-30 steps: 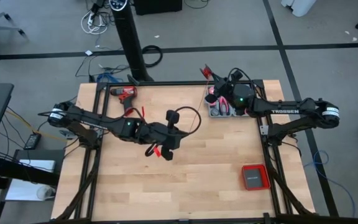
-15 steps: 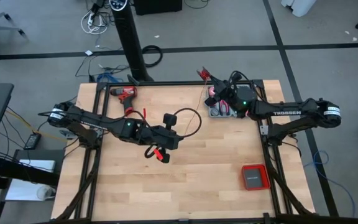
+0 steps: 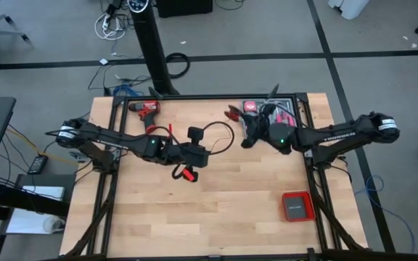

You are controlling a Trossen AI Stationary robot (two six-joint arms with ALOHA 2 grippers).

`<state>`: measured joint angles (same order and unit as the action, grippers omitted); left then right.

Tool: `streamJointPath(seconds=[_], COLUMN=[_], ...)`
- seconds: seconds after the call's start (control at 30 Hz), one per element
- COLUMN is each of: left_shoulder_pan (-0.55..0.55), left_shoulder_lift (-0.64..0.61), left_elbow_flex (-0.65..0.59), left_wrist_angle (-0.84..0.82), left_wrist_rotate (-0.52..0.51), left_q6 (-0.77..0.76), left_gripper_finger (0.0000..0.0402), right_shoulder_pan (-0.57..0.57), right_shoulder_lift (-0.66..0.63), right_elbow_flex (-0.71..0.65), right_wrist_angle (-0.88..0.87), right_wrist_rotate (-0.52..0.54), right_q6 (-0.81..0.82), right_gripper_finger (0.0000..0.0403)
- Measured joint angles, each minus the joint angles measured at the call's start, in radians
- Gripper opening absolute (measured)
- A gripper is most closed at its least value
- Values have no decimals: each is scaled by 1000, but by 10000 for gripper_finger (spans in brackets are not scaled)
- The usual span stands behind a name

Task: Coil cords
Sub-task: Uncoil the red wire from the black spool

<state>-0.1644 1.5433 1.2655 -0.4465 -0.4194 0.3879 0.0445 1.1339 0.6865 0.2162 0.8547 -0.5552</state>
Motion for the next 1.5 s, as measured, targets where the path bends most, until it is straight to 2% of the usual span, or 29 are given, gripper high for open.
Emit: streamJointPath(seconds=[0.13,0.23,0.4,0.53,0.63,0.73,0.8,0.9,0.97,1.23,1.5], left_shoulder_pan=[16,20,20,20,20,20,21,25,29,40,40], left_shoulder_lift=[0,0,0,0,0,0,0,0,0,0,0], left_elbow_flex=[-57,-81,-81,-81,-81,-69,-64,-63,-63,-62,-62], left_wrist_angle=[72,140,105,101,103,104,108,152,201,350,381], left_wrist_rotate=[80,114,17,-16,-17,-21,-23,-59,-95,-94,-92], left_q6=[-3,4,20,33,56,55,62,99,121,235,289], left_gripper_finger=[1,17,72,104,112,112,112,111,111,111,111], right_shoulder_pan=[50,70,93,106,107,106,105,106,106,106,106], right_shoulder_lift=[-26,-45,-103,-157,-188,-223,-249,-264,-262,-195,-59], right_elbow_flex=[0,0,0,0,0,0,0,0,0,0,0], right_wrist_angle=[-81,-117,-252,-395,-473,-559,-587,-579,-563,-325,-109], right_wrist_rotate=[62,107,124,106,94,137,83,-94,-163,-233,-274], right_q6=[38,35,85,152,185,188,170,123,92,0,-118], right_gripper_finger=[0,0,0,0,0,0,0,0,0,0,0])
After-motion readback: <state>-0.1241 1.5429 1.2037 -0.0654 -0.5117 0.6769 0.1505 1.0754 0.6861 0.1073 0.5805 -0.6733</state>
